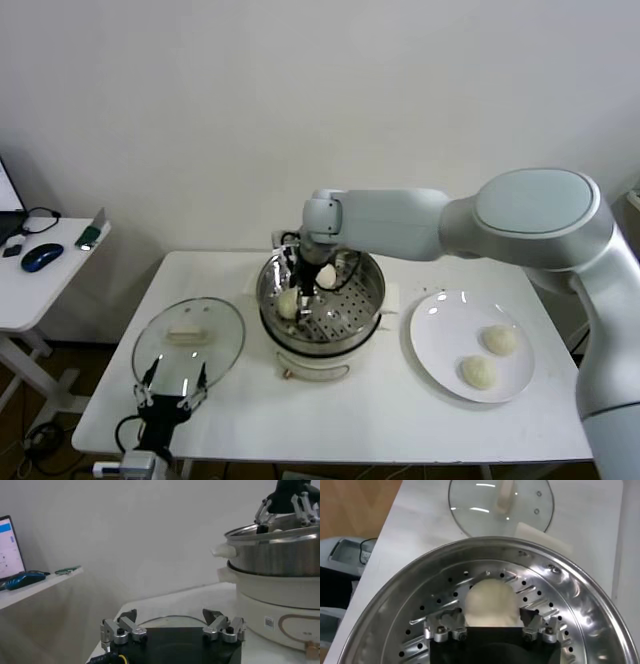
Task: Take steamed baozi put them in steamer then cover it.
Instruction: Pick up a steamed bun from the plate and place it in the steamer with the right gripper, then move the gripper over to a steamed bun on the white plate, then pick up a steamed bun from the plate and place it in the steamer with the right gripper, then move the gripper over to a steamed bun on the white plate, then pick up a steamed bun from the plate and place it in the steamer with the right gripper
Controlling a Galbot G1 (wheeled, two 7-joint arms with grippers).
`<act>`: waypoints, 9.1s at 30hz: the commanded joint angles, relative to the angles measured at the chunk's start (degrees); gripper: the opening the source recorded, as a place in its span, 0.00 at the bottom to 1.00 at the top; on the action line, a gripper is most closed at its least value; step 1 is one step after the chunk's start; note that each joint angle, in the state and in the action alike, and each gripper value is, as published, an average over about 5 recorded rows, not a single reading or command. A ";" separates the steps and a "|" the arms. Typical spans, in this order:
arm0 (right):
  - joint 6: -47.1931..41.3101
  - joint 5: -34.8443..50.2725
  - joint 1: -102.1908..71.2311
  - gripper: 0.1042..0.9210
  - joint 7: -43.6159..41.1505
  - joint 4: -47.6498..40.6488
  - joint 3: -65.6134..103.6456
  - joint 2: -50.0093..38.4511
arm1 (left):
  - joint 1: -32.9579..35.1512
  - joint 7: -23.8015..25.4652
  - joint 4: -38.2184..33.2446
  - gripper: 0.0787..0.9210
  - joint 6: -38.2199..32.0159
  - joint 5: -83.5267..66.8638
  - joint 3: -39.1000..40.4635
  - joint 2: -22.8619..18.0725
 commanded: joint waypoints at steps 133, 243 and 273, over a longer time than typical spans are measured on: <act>53.55 -60.69 -0.55 0.71 -17.07 15.88 15.45 -5.80 | 3.61 -0.37 -1.43 0.88 1.16 5.47 -1.01 -3.34; 15.67 -54.09 -31.24 0.83 -12.91 -11.08 35.04 -41.75 | 4.17 -0.81 -0.19 0.88 1.48 8.11 -0.65 -3.46; 3.89 -1.86 14.21 0.69 -6.61 -2.63 -4.28 -20.72 | 6.59 -0.70 -2.22 0.88 0.00 8.16 2.66 -2.64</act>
